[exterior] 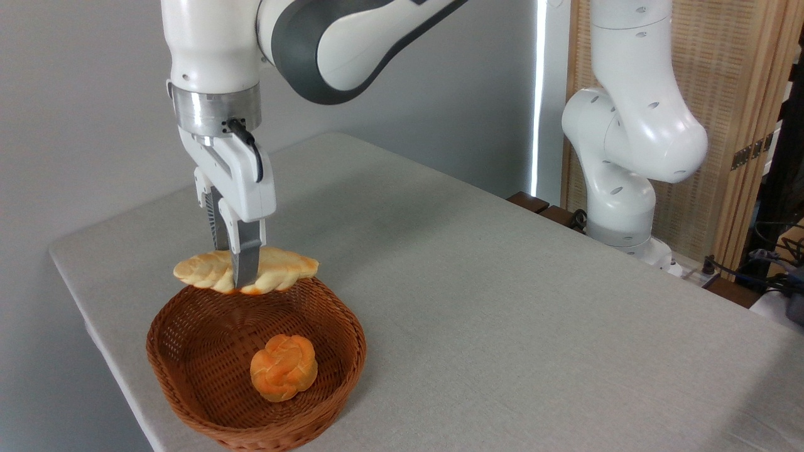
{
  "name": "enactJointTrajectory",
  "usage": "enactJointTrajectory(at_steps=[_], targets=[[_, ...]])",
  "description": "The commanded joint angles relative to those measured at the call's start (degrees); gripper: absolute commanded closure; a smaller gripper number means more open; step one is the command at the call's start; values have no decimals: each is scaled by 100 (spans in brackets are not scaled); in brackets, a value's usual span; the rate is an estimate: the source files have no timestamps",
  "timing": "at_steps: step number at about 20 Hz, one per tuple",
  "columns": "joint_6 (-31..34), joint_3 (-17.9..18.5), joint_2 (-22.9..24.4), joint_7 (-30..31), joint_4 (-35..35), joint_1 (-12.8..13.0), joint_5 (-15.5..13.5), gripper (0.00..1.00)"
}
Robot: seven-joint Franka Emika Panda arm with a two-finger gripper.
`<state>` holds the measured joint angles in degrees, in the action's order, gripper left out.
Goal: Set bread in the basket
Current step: 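Lift the loaf and carry it over the wicker basket, then open the gripper to drop the loaf into the basket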
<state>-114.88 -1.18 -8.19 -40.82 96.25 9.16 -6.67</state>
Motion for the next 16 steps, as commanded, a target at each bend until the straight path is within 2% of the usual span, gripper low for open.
enactJointTrajectory(at_steps=[1,5,13,16], targets=[[-227,65,-86,30,-89,51,-53,17],[-228,48,-112,21,-80,60,-44,17],[-219,48,-112,30,-80,60,-44,1],[-210,48,-103,65,-80,60,-44,0]])
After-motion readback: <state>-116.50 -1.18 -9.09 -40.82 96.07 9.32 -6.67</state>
